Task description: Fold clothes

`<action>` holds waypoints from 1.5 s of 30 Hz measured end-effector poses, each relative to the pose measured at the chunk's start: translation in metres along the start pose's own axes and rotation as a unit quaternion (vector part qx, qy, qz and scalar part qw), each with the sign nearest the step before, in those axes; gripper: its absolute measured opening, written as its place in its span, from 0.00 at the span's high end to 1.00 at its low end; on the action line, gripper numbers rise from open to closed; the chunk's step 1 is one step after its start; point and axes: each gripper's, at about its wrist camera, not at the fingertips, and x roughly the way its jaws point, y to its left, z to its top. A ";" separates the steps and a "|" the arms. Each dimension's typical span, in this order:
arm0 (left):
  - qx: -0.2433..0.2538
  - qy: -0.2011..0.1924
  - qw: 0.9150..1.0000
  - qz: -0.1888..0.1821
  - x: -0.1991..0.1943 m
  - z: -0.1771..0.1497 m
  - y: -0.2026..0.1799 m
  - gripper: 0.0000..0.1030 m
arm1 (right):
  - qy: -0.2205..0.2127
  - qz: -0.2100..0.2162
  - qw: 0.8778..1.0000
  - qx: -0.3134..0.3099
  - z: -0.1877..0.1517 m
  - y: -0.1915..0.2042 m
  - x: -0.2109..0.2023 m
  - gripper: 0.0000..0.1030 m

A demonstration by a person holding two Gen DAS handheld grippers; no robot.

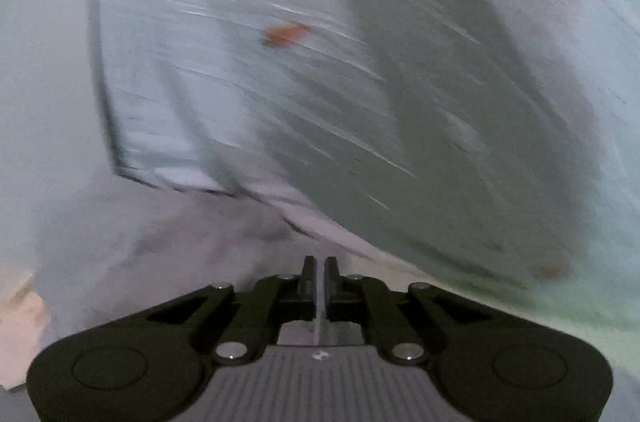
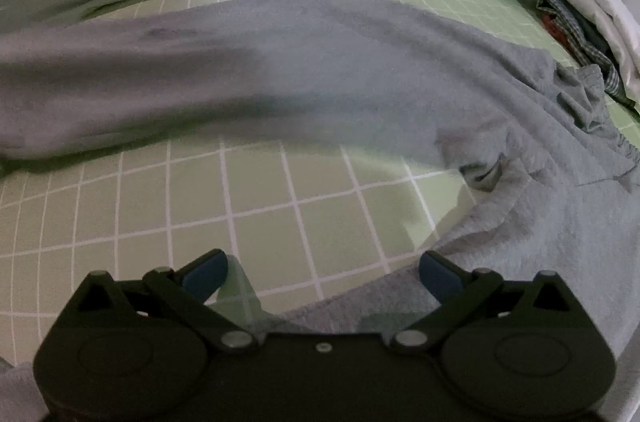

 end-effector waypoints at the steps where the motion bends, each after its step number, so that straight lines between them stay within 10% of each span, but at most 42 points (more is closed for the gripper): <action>1: -0.012 0.000 1.000 0.014 0.005 0.001 0.005 0.78 | 0.000 0.000 1.000 0.000 0.000 0.000 0.000 0.00; 3: -0.035 0.036 0.999 0.016 0.016 -0.013 0.014 0.53 | 0.000 0.001 1.000 0.000 0.000 0.000 0.000 0.00; 13: -0.098 0.211 0.972 0.005 0.050 -0.125 0.018 0.48 | -0.008 0.002 1.000 -0.004 -0.001 0.000 -0.001 0.00; 19: -0.091 0.191 0.977 0.009 0.061 -0.126 0.005 0.46 | -0.013 0.002 1.000 -0.014 0.000 0.002 -0.001 0.00; 21: -0.087 0.187 0.978 0.008 0.062 -0.121 0.004 0.95 | -0.014 0.005 1.000 -0.012 0.000 0.001 -0.001 0.00; 22: -0.085 0.185 0.979 0.007 0.063 -0.118 0.003 1.00 | -0.014 0.006 1.000 -0.010 0.000 0.000 -0.001 0.00; 31: -0.079 0.100 0.991 -0.027 -0.032 -0.080 0.040 1.00 | -0.019 0.004 1.000 -0.010 0.000 0.003 -0.002 0.00; 38: -0.078 0.227 0.968 0.068 -0.023 -0.145 0.083 0.91 | -0.010 0.003 1.000 -0.012 0.002 0.002 -0.003 0.00; 45: -0.115 0.190 0.973 0.062 -0.035 -0.140 0.093 0.70 | -0.028 0.015 0.999 -0.030 0.019 0.008 -0.028 0.00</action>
